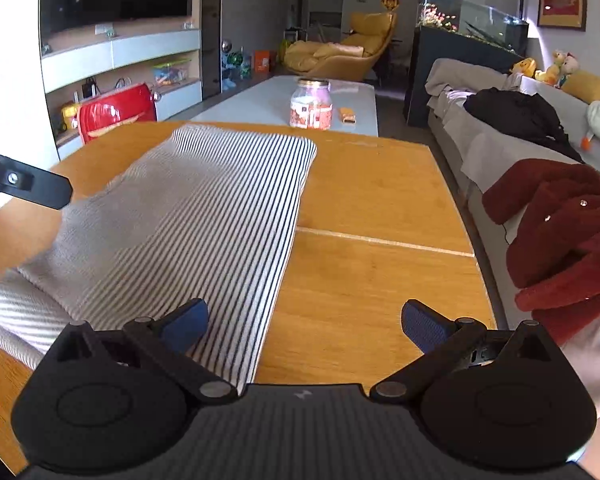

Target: Fold clothes

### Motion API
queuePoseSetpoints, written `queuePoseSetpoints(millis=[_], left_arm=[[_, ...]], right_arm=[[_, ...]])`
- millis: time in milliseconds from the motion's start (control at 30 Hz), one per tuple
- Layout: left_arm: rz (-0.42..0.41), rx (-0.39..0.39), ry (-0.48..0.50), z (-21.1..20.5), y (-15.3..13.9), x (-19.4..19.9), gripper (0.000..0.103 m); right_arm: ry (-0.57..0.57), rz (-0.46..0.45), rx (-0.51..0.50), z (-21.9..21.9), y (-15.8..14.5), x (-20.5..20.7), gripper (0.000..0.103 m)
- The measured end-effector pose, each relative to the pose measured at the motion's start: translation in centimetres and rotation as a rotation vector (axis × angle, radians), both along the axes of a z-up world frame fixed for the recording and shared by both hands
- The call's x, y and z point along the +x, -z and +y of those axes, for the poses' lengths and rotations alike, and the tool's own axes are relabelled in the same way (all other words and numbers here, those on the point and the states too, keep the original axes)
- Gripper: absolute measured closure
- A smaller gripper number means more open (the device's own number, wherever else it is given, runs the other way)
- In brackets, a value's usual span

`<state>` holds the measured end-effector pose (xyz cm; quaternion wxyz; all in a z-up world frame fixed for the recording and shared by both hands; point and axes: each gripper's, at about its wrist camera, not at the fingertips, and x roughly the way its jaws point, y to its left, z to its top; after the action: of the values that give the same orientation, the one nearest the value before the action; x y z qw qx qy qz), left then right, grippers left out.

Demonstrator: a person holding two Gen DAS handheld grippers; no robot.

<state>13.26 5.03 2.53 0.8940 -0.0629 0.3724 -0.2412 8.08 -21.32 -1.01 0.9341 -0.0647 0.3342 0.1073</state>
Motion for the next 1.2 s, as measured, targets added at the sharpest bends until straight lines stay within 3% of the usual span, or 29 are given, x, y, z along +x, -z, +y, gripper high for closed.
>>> queuePoseSetpoints(millis=[100, 367, 533, 800, 1033, 1100, 1200], left_arm=[[0.045, 0.041, 0.042, -0.7, 1.5, -0.8, 0.0], [0.096, 0.069, 0.029, -0.5, 3.8, -1.4, 0.0], [0.041, 0.09, 0.037, -0.5, 2.6, -2.2, 0.0], [-0.022, 0.025, 0.043, -1.5, 0.3, -2.5, 0.0], [-0.001, 0.167, 0.062, -3.9, 2.6, -2.2, 0.0], [-0.009, 0.185, 0.067, -3.8, 3.1, -2.5, 0.0], [0.026, 0.143, 0.051, -3.1, 3.6, -2.4, 0.0]], right_arm=[[0.014, 0.003, 0.022, 0.0, 0.5, -0.3, 0.0], [-0.011, 0.007, 0.022, -0.4, -0.2, -0.8, 0.0], [-0.027, -0.044, 0.037, -0.5, -1.7, -1.2, 0.0], [-0.033, -0.012, -0.022, 0.6, 0.1, -1.4, 0.0], [-0.056, 0.003, 0.055, -1.2, -1.3, -2.7, 0.0], [-0.048, -0.027, 0.065, -1.6, -2.0, -3.0, 0.0], [-0.07, -0.057, 0.077, -1.4, -2.4, -3.5, 0.0]])
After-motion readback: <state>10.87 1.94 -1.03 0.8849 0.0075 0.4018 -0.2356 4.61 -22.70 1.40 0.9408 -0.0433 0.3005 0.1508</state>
